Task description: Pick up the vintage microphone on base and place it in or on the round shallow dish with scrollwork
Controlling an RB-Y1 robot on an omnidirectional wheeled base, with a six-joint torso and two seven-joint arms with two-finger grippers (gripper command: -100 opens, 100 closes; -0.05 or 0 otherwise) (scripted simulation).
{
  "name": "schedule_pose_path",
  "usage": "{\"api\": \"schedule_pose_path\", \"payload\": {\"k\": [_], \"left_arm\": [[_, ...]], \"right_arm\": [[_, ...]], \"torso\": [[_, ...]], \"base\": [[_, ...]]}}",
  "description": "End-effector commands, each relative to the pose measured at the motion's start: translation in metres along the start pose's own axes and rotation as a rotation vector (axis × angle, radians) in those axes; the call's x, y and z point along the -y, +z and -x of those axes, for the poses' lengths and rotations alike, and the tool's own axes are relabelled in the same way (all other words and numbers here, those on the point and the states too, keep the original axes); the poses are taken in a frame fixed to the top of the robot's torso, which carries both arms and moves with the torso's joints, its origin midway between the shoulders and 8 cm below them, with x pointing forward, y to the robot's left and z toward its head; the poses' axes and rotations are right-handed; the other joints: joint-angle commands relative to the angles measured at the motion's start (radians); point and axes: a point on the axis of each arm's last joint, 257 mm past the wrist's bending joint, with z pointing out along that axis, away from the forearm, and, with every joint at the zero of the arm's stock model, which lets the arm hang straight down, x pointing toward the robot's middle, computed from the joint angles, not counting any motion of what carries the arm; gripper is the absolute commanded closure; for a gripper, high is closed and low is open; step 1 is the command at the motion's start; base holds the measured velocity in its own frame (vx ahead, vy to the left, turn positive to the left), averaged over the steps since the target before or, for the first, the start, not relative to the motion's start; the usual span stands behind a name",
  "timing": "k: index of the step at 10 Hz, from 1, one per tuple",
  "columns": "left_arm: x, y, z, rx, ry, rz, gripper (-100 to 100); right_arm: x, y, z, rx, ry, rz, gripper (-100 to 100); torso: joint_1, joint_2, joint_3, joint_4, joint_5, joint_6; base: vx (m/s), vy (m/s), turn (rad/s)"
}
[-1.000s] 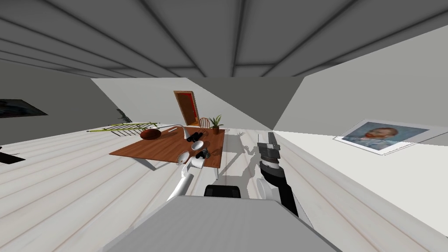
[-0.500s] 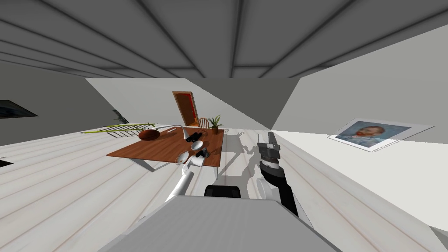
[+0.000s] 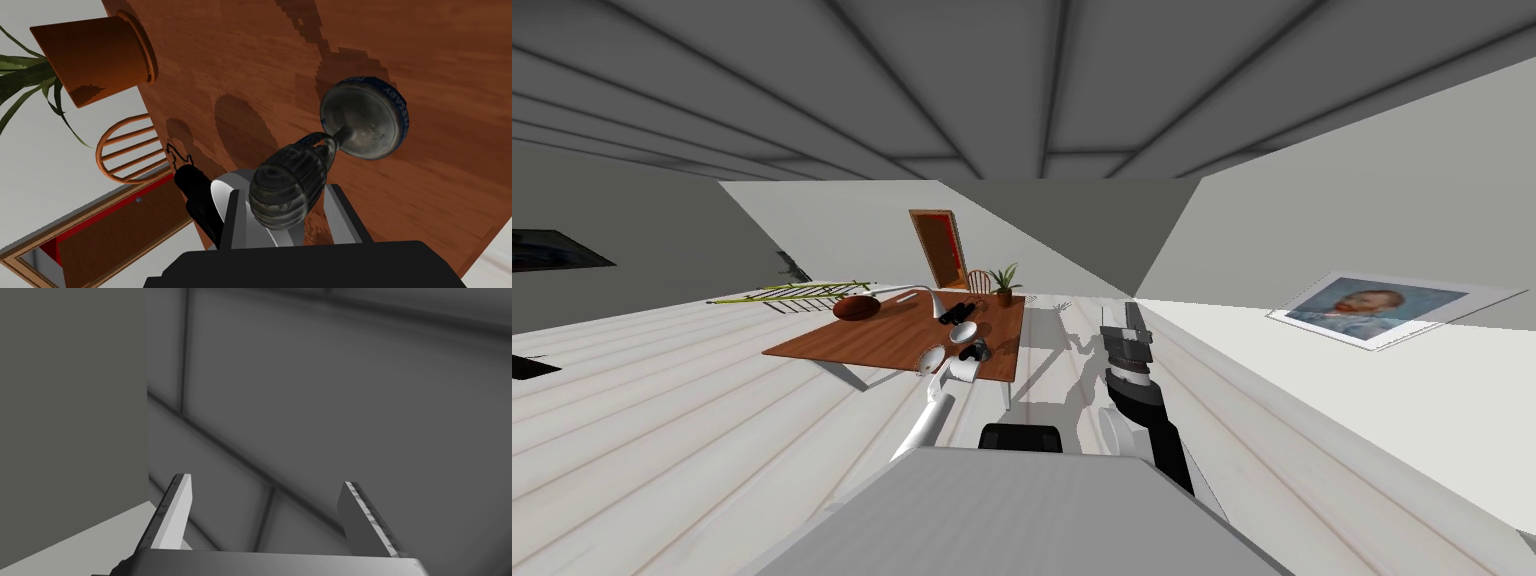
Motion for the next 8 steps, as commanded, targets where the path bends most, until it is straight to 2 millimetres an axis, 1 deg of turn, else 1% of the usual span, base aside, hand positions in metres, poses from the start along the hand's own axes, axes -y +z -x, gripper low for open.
{"api": "schedule_pose_path", "payload": {"k": [1, 8], "left_arm": [[-0.003, -0.007, -0.007, -0.009, 0.011, 0.000, 100], [-0.016, -0.043, -0.036, -0.053, 0.044, -0.003, 100]], "right_arm": [[0.000, 0.000, 0.000, 0.000, 0.000, 0.000, 0], [0.000, 0.000, 0.000, 0.000, 0.000, 0.000, 0]], "torso": [[0.000, 0.000, 0.000, 0.000, 0.000, 0.000], [-0.001, -0.001, -0.001, 0.000, 0.000, 0.001]], "base": [[0.069, 0.007, 0.116], [0.049, 0.003, 0.080]]}}
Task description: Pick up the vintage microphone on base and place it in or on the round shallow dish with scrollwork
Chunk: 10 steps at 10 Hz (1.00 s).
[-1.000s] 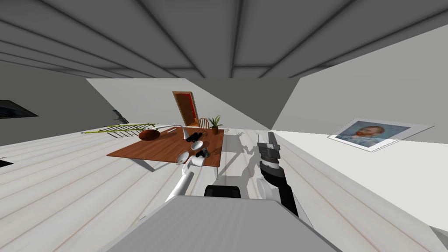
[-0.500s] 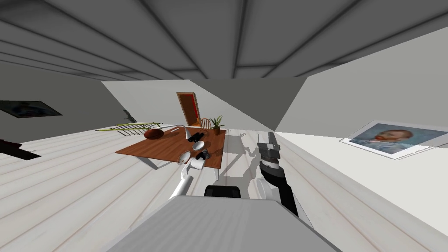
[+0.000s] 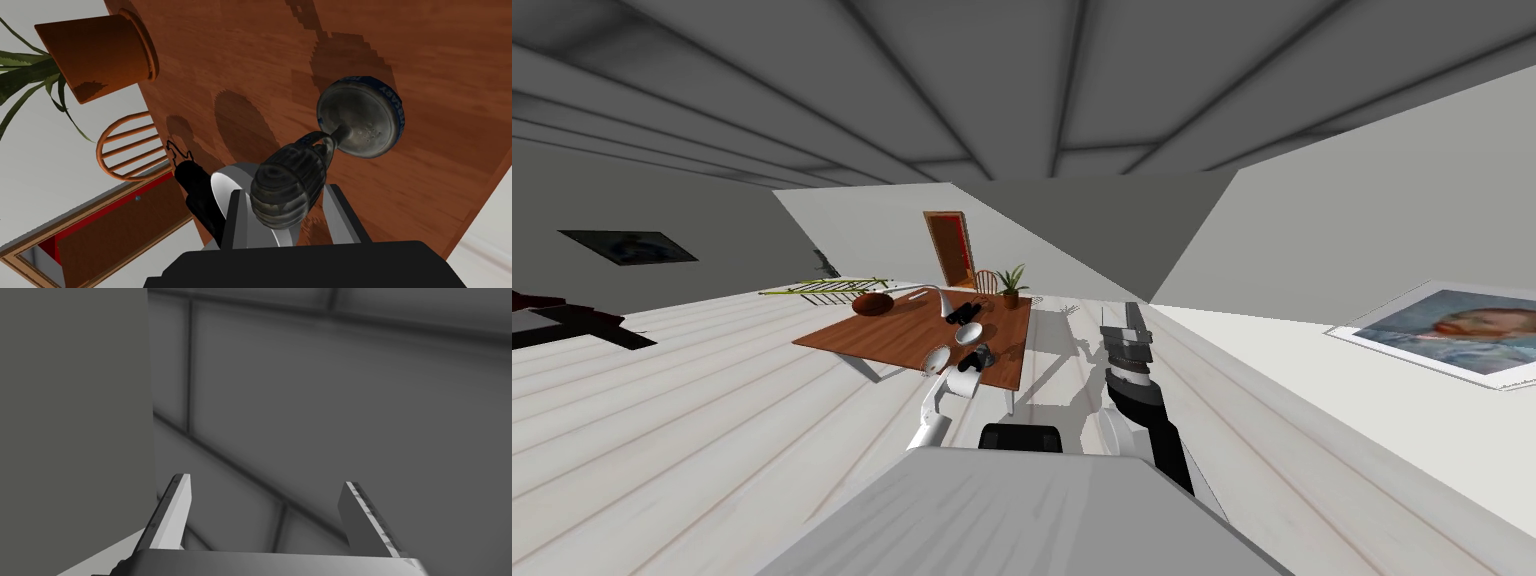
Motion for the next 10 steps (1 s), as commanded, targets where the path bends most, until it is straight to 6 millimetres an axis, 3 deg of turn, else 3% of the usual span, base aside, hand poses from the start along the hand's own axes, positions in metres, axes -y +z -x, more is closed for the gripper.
{"api": "schedule_pose_path", "payload": {"k": [1, 2, 3, 5, 10], "left_arm": [[0.000, 0.000, 0.000, 0.000, 0.000, 0.000, 100], [0.000, -0.001, 0.000, -0.001, 0.001, 0.001, 0], [0.023, -0.003, 0.007, 0.010, 0.034, -0.062, 100], [0.039, -0.005, 0.012, 0.019, 0.076, -0.115, 100], [0.067, -0.008, 0.018, 0.040, 0.190, -0.234, 100]], "right_arm": [[0.000, 0.000, 0.000, 0.000, 0.000, 0.000, 0], [0.000, 0.000, 0.000, 0.000, 0.000, 0.000, 0], [0.000, 0.000, 0.000, 0.000, 0.000, 0.000, 0], [0.000, 0.000, 0.000, 0.000, 0.000, 0.000, 0], [0.000, 0.000, 0.000, 0.000, 0.000, 0.000, 0]], "torso": [[0.000, 0.000, 0.000, 0.000, 0.000, 0.000], [0.000, 0.001, 0.000, 0.000, 0.000, 0.001], [0.000, 0.002, 0.001, 0.000, 0.000, 0.001], [0.006, 0.013, 0.008, 0.003, 0.000, -0.001], [0.006, 0.008, 0.006, 0.003, 0.000, 0.001]], "base": [[0.020, 0.000, 0.021], [0.000, 0.000, 0.000], [-0.132, 0.027, 0.099], [-0.139, 0.099, 0.069], [-0.059, 0.081, 0.049]]}}
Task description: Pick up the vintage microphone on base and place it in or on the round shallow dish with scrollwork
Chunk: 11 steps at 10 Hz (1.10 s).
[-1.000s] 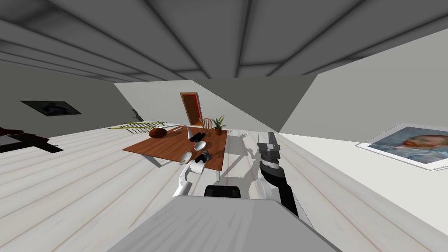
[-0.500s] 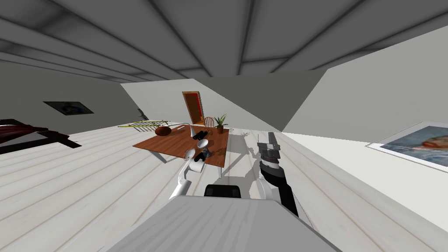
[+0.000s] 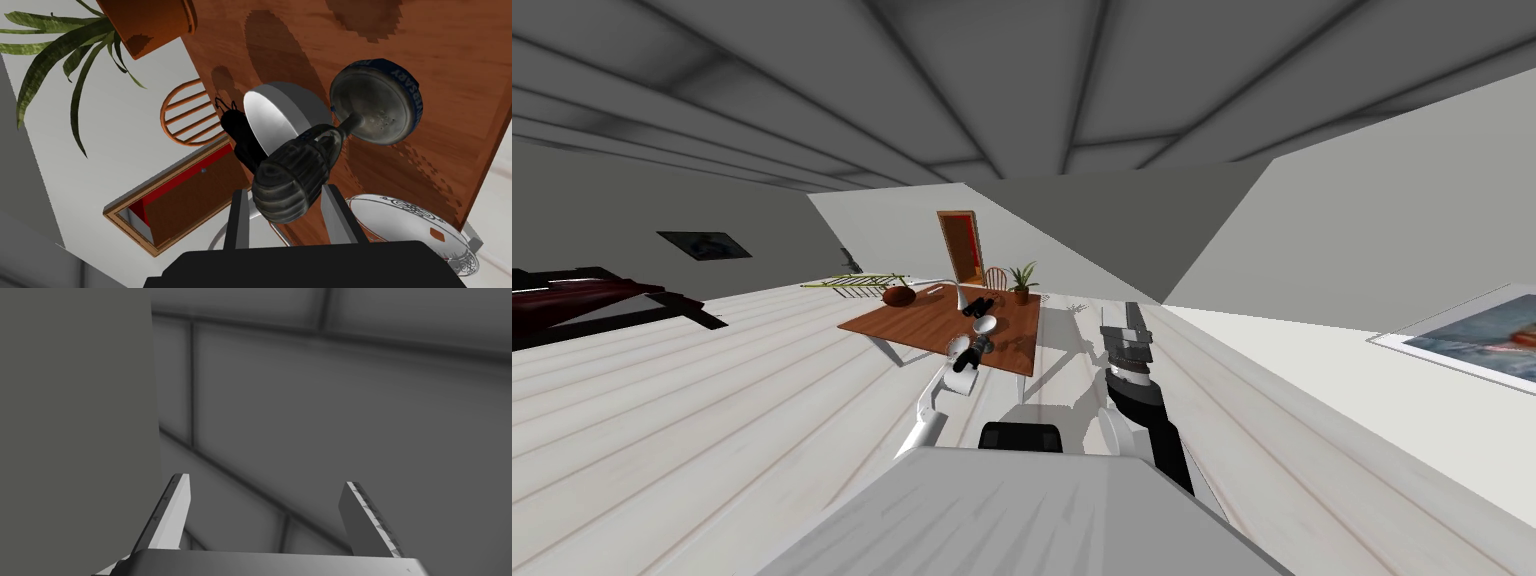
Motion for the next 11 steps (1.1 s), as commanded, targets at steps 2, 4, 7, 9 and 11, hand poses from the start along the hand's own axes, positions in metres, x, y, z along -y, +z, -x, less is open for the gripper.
{"api": "schedule_pose_path", "payload": {"k": [2, 4, 7, 9, 11], "left_arm": [[0.010, 0.001, 0.004, 0.011, 0.077, -0.059, 100], [0.016, 0.002, 0.006, 0.018, 0.114, -0.095, 100], [0.023, 0.002, 0.007, 0.026, 0.153, -0.140, 100], [0.026, 0.002, 0.008, 0.033, 0.193, -0.171, 100], [0.029, 0.003, 0.009, 0.041, 0.234, -0.202, 100]], "right_arm": [[0.000, 0.000, 0.000, 0.000, 0.000, 0.000, 0], [0.000, 0.000, 0.000, 0.000, 0.000, 0.000, 0], [0.000, 0.000, 0.000, 0.000, 0.000, 0.000, 0], [0.000, 0.000, 0.000, 0.000, 0.000, 0.000, 0], [0.000, 0.000, 0.000, 0.000, 0.000, 0.000, 0]], "torso": [[-0.001, 0.000, 0.000, 0.000, 0.000, 0.000], [-0.002, 0.000, 0.000, 0.000, -0.001, 0.001], [-0.003, 0.000, 0.000, 0.001, -0.001, 0.001], [-0.003, 0.000, 0.000, 0.001, -0.002, 0.001], [-0.003, -0.001, 0.000, 0.001, -0.002, 0.001]], "base": [[-0.026, 0.069, 0.047], [-0.012, 0.062, 0.025], [-0.012, 0.054, 0.022], [-0.002, 0.061, 0.020], [0.004, 0.060, 0.019]]}}
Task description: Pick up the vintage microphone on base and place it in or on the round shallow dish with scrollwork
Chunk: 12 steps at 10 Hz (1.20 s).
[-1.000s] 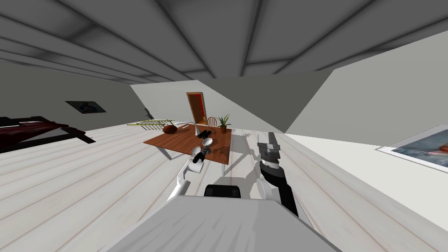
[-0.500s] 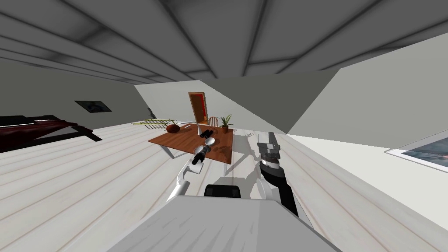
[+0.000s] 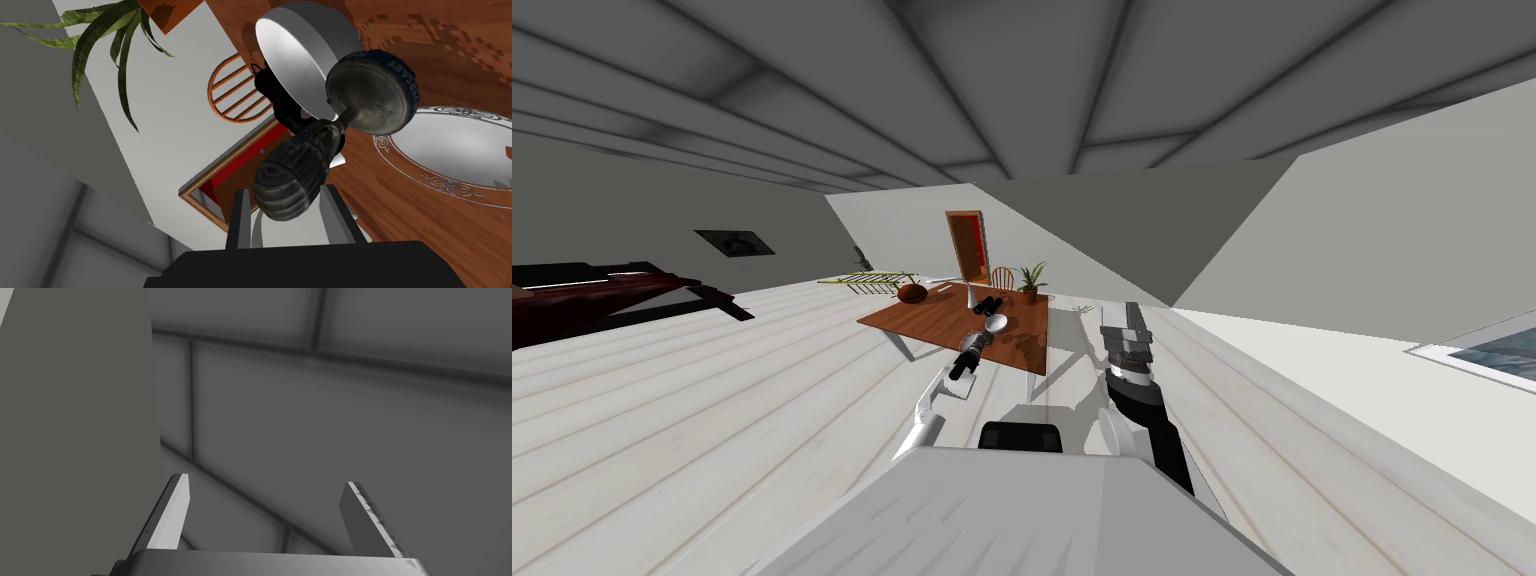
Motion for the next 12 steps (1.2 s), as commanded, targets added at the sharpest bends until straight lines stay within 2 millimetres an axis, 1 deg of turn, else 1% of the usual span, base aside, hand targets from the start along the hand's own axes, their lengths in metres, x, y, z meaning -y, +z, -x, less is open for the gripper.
{"api": "schedule_pose_path", "payload": {"k": [1, 2, 3, 4, 5, 6, 7, 8, 9, 10, 11, 12], "left_arm": [[-0.001, 0.001, 0.000, 0.006, 0.049, -0.023, 100], [0.005, 0.001, 0.001, 0.011, 0.049, -0.044, 100], [-0.001, 0.002, 0.000, 0.012, 0.091, -0.048, 100], [0.005, 0.001, 0.002, 0.018, 0.091, -0.072, 100], [-0.002, 0.002, 0.000, 0.018, 0.133, -0.072, 100], [0.005, 0.002, 0.002, 0.025, 0.132, -0.099, 100], [-0.004, 0.002, -0.001, 0.024, 0.174, -0.097, 100], [0.004, 0.002, 0.001, 0.033, 0.174, -0.125, 100], [-0.006, 0.002, -0.002, 0.031, 0.215, -0.121, 100], [0.002, 0.001, 0.000, 0.040, 0.214, -0.149, 100], [-0.008, 0.002, -0.003, 0.037, 0.254, -0.145, 100], [-0.001, 0.001, -0.001, 0.047, 0.254, -0.173, 100]], "right_arm": [[0.000, 0.000, 0.000, 0.000, 0.000, 0.000, 0], [0.000, 0.000, 0.000, 0.000, 0.000, 0.000, 0], [0.000, 0.000, 0.000, 0.000, 0.000, 0.000, 0], [0.000, 0.000, 0.000, 0.000, 0.000, 0.000, 0], [0.000, 0.000, 0.000, 0.000, 0.000, 0.000, 0], [0.000, 0.000, 0.000, 0.000, 0.000, 0.000, 0], [0.000, 0.000, 0.000, 0.000, 0.000, 0.000, 0], [0.000, 0.000, 0.000, 0.000, 0.000, 0.000, 0], [0.000, 0.000, 0.000, 0.000, 0.000, 0.000, 0], [0.000, 0.000, 0.000, 0.000, 0.000, 0.000, 0], [0.000, 0.000, 0.000, 0.000, 0.000, 0.000, 0], [0.000, 0.000, 0.000, 0.000, 0.000, 0.000, 0]], "torso": [[0.000, 0.000, 0.000, 0.000, 0.000, 0.000], [0.000, 0.000, 0.000, 0.000, 0.000, 0.000], [0.000, 0.000, 0.000, 0.000, 0.000, 0.000], [0.000, 0.000, 0.000, 0.000, 0.000, 0.000], [-0.001, 0.000, 0.000, 0.000, 0.000, 0.000], [0.000, 0.000, 0.000, 0.000, 0.000, 0.000], [-0.001, 0.000, 0.000, 0.001, 0.000, 0.000], [-0.001, 0.000, 0.000, 0.000, 0.000, 0.000], [-0.001, 0.000, 0.001, 0.001, -0.001, 0.000], [-0.001, 0.000, 0.000, 0.001, 0.000, 0.000], [-0.001, 0.000, 0.000, 0.001, -0.001, 0.000], [0.000, -0.001, 0.000, 0.001, 0.000, 0.000]], "base": [[-0.002, 0.062, 0.020], [0.002, 0.052, 0.010], [0.012, 0.060, 0.016], [0.007, 0.047, 0.006], [0.018, 0.058, 0.011], [0.012, 0.054, 0.006], [0.007, 0.051, 0.004], [0.006, 0.044, 0.005], [0.022, 0.055, 0.000], [0.020, 0.047, 0.001], [0.027, 0.068, -0.003], [0.019, 0.055, -0.005]]}}
